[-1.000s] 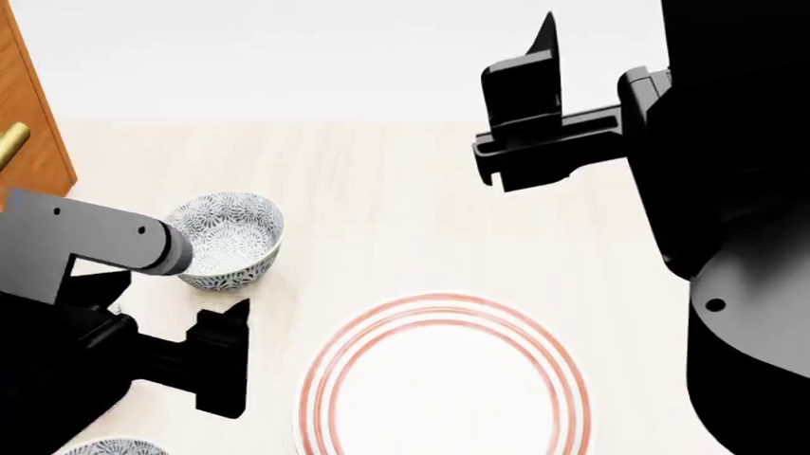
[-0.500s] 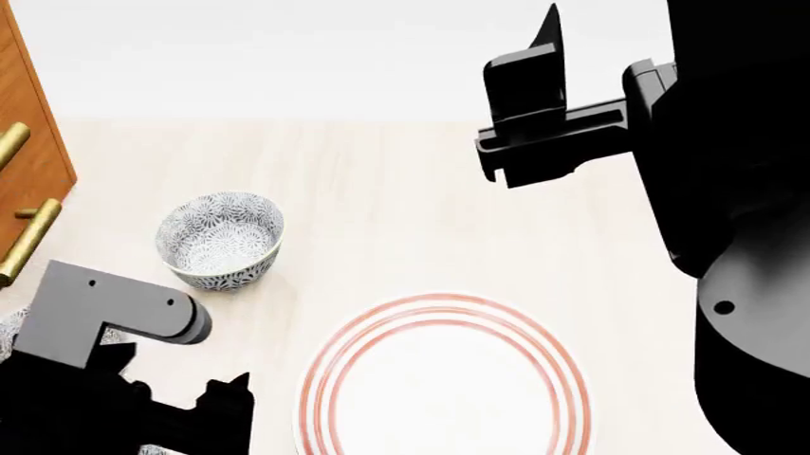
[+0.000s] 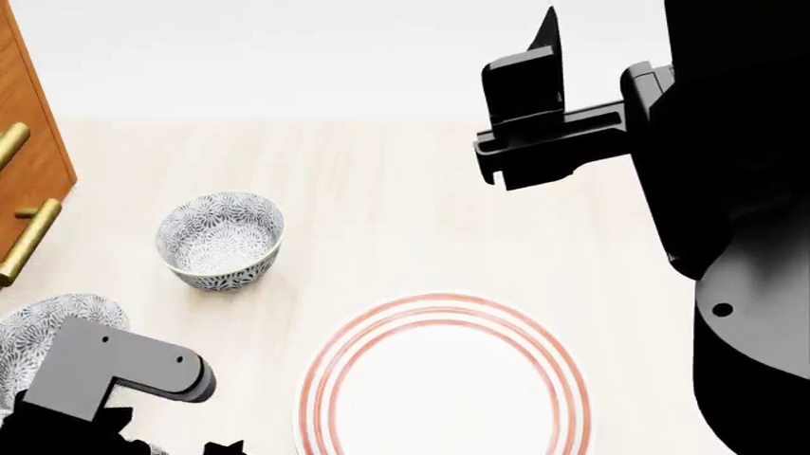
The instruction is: Put the bowl at the front on the plate.
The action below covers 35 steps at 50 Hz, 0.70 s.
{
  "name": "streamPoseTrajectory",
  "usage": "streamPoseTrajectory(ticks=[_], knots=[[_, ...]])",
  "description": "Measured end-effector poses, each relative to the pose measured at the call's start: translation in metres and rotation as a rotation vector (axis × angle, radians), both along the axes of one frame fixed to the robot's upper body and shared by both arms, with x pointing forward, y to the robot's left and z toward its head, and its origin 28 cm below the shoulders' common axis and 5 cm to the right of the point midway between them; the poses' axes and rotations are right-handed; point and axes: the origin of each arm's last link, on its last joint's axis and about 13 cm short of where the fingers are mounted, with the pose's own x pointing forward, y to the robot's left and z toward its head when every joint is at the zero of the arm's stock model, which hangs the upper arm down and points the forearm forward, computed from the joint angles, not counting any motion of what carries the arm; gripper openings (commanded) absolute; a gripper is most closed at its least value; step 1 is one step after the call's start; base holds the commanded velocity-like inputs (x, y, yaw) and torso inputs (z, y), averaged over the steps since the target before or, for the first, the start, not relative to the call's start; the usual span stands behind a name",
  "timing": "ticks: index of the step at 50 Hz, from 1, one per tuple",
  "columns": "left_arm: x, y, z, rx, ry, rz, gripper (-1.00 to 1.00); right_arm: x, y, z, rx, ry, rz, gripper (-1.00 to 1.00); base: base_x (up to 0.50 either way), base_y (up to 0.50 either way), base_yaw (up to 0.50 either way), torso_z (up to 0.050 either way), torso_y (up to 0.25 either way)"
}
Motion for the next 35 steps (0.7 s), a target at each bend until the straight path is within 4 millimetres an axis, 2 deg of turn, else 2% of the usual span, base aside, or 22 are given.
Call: streamPoseTrajectory(ticks=[35], knots=[[-0.01,0.002,-0.027,0.027,0.171,-0.002,1.0,-0.002,0.0,0.003,-0.006,-0.004,-0.005,1.0,0.0,0.0,0.0,0.0,0.0]])
